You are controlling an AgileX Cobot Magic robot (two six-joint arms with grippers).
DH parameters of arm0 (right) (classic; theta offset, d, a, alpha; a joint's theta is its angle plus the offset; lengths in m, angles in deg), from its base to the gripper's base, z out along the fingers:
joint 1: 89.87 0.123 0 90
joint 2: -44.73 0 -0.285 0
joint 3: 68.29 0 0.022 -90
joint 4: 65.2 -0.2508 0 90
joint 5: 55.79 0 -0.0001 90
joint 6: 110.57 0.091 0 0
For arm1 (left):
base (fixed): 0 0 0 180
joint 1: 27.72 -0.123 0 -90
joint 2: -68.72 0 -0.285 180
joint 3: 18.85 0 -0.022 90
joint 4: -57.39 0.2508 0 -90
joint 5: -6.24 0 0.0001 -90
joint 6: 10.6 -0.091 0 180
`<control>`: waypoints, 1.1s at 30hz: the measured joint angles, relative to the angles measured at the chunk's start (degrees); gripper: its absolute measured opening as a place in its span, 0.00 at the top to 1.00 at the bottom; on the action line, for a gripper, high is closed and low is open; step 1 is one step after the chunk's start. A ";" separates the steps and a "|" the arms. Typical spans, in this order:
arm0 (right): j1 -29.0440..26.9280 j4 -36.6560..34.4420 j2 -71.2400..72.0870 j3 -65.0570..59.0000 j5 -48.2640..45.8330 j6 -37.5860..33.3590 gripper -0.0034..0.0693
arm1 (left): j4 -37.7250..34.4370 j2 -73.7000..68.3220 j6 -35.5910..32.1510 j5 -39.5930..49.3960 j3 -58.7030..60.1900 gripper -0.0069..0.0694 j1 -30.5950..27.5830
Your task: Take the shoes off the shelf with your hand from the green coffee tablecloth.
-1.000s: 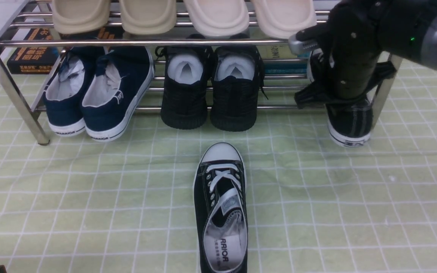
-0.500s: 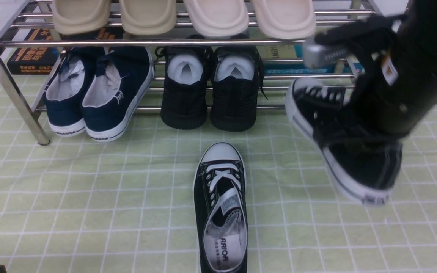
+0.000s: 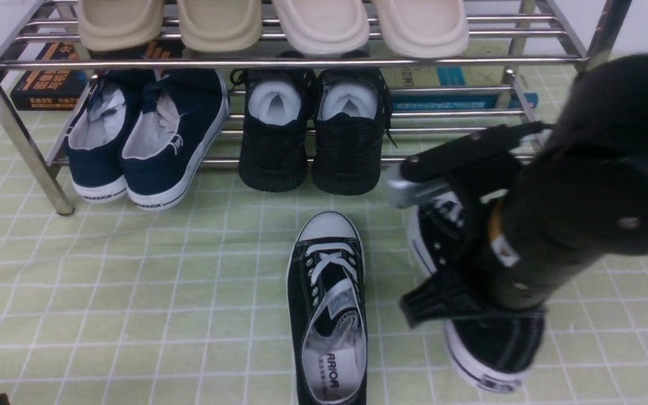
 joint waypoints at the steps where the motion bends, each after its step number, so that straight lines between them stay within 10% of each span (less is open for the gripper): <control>1: -0.01 0.27 -0.68 0.00 1.01 0.17 0.94 | 0.00 0.00 0.00 0.00 0.00 0.60 0.00; 17: 0.26 5.83 -12.38 -0.06 12.77 11.38 0.93 | 0.00 0.00 0.00 0.00 0.00 0.60 0.00; 33: 0.26 -5.07 -12.56 -0.06 6.46 3.73 0.88 | 0.00 0.00 0.00 0.00 0.00 0.60 0.00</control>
